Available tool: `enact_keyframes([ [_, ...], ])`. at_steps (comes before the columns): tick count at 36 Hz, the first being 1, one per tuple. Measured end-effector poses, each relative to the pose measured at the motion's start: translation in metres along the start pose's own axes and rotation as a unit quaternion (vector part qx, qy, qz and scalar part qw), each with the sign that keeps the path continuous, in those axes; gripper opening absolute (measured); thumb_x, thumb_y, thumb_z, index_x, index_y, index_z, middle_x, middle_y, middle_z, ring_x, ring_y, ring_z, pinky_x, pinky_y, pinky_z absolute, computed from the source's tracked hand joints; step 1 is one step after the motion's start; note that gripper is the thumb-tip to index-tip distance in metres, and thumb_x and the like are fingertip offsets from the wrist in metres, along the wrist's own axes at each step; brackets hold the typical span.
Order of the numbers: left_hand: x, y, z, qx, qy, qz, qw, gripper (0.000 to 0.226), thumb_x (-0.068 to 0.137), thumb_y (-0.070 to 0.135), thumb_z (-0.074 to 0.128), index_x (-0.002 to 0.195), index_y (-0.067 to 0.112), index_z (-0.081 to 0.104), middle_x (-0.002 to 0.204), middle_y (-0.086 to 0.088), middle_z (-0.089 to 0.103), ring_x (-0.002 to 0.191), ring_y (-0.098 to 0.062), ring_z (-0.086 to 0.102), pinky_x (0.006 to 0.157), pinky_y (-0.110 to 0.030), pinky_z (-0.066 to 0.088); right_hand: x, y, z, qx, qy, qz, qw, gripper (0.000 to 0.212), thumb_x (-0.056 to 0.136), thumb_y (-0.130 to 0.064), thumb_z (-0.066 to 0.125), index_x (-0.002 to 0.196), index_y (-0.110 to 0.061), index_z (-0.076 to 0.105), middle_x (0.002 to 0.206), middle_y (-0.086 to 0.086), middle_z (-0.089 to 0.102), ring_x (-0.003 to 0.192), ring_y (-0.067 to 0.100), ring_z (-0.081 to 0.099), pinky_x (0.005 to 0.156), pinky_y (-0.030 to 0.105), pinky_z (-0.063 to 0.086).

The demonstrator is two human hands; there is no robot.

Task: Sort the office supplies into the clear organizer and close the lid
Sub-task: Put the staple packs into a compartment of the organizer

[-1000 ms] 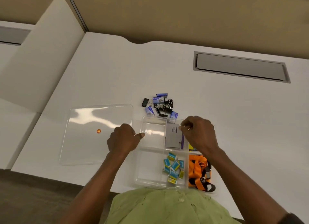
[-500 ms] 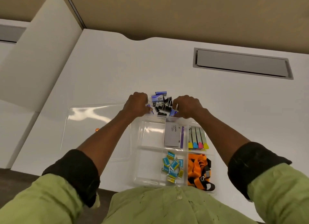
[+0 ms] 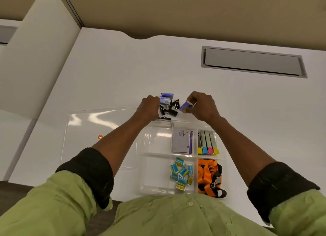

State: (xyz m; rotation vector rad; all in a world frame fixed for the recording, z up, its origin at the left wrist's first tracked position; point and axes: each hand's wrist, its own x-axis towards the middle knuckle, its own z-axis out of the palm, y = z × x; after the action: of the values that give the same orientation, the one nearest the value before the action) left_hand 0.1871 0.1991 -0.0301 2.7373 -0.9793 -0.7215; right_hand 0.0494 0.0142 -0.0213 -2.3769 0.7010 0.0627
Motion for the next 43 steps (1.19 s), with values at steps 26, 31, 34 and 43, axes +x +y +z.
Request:
enact_keyframes([
  [26,-0.132,-0.052,-0.026,-0.243,0.206,-0.126,0.939,0.017,0.084,0.018,0.084,0.1,0.013,0.082,0.093,-0.003,0.08,0.088,-0.02,0.074,0.085,-0.028,0.054,-0.17,-0.09,0.112,-0.165,-0.114,-0.165,0.966,0.022,0.099,-0.014,0.053,0.12,-0.008,0.052,0.096,0.013,0.071,0.079,0.033,0.068,0.066,0.039,0.046],
  [31,-0.17,-0.069,-0.006,-0.285,0.203,-0.141,0.926,0.016,0.083,0.021,0.086,0.098,0.02,0.082,0.086,0.004,0.079,0.082,-0.013,0.073,0.08,-0.025,0.056,-0.182,-0.09,0.121,-0.206,-0.085,-0.163,0.961,0.035,0.096,-0.013,0.059,0.129,-0.008,0.05,0.091,0.01,0.071,0.074,0.03,0.07,0.058,0.038,0.048],
  [34,-0.183,-0.073,0.005,-0.294,0.197,-0.146,0.924,0.017,0.082,0.022,0.087,0.098,0.021,0.082,0.086,0.007,0.078,0.08,-0.007,0.072,0.074,-0.011,0.05,-0.186,-0.09,0.127,-0.191,-0.073,-0.142,0.969,0.03,0.099,-0.018,0.056,0.128,-0.009,0.051,0.088,0.009,0.072,0.071,0.027,0.07,0.058,0.037,0.051],
  [43,-0.189,-0.072,0.011,-0.31,0.192,-0.136,0.921,0.02,0.082,0.019,0.087,0.101,0.017,0.081,0.083,0.009,0.072,0.074,0.004,0.065,0.065,0.005,0.041,-0.184,-0.093,0.13,-0.109,-0.044,-0.056,0.991,0.019,0.091,-0.01,0.067,0.11,-0.012,0.068,0.101,0.009,0.073,0.084,0.023,0.068,0.069,0.025,0.04],
])
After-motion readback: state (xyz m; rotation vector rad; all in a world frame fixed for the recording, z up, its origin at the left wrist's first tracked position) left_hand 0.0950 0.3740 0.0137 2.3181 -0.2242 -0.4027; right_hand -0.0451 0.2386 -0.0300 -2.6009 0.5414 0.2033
